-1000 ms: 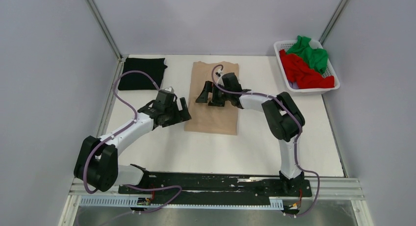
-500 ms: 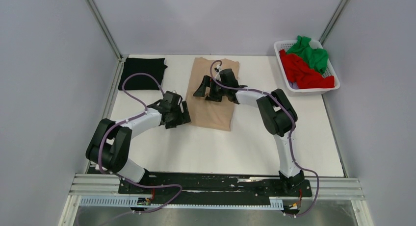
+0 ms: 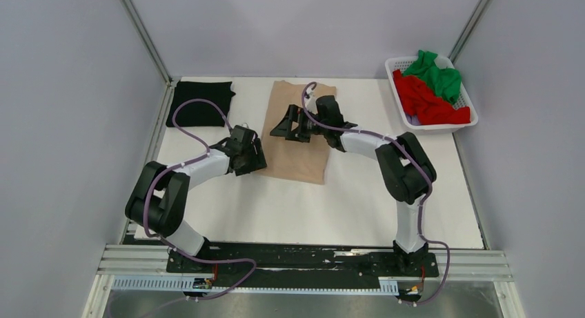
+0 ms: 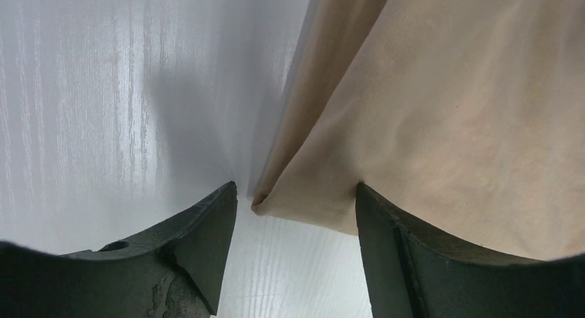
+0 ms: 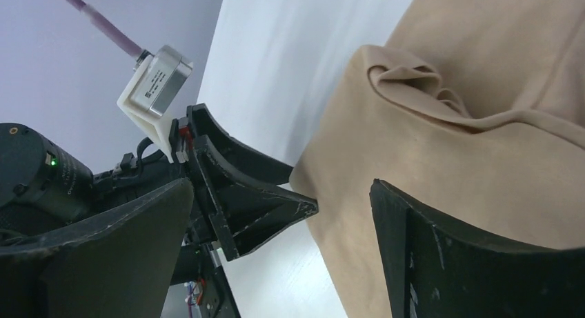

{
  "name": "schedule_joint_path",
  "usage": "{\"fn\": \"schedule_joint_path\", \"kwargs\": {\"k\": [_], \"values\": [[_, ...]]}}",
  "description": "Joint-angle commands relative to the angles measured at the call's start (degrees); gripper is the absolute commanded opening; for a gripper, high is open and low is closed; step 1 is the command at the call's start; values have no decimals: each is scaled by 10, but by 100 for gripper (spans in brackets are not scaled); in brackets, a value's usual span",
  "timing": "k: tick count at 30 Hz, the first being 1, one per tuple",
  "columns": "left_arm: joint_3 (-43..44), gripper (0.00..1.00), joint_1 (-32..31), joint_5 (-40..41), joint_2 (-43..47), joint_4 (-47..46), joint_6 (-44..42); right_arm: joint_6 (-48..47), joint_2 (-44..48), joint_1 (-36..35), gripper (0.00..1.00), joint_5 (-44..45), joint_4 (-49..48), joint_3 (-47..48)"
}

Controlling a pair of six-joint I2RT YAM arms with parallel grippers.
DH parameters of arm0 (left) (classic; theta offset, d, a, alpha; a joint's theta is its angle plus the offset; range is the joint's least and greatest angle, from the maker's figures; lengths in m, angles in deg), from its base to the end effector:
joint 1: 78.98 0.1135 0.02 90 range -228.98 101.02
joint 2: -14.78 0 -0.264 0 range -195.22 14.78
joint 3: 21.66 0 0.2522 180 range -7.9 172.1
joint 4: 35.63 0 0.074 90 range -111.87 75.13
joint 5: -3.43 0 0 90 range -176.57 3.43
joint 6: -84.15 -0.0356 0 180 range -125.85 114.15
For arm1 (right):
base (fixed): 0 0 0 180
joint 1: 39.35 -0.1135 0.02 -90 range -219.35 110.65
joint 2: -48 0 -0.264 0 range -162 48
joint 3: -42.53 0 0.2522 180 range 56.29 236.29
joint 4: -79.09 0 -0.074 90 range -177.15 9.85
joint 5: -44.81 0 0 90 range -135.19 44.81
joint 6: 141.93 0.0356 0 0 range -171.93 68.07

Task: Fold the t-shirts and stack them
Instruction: Fold the folded rectangular tshirt in 1/3 of the way, then grab one side of the 2/3 rectangular tshirt with both arms

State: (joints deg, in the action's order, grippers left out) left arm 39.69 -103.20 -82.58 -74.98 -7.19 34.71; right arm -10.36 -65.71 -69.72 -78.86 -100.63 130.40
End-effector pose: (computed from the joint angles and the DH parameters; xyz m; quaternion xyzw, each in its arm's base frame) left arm 0.2752 -0.1211 0.1658 -0.1460 0.9467 -0.1245 0.2586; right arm 0.3750 0.2426 0.1997 -0.0732 0.8233 0.4963 0.2655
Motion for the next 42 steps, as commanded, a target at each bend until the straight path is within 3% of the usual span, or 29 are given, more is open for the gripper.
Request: {"fn": "schedule_joint_path", "kwargs": {"k": [1,10,15,19,26,30,35,42], "values": [[7,70,4,7,-27,-22,-3,30,-48,-14,100,-55,-69,53],[-4,66,5,-2,-55,-19,3,76,-233,-2,100,-15,-53,232],[-5,66,5,-1,-65,-23,3,104,-309,8,100,-43,-22,267],[1,63,5,-4,-83,-23,3,91,-316,8,100,-87,-2,245],[6,35,5,-9,-97,-8,7,17,-200,24,100,-99,32,204],[-13,25,5,-34,-81,-2,17,-13,-99,40,100,-84,37,165],[-61,24,-3,-57,-38,-2,32,-71,45,43,100,-33,61,69],[-96,28,-39,-51,34,34,50,-94,268,44,100,89,102,-148]]}}
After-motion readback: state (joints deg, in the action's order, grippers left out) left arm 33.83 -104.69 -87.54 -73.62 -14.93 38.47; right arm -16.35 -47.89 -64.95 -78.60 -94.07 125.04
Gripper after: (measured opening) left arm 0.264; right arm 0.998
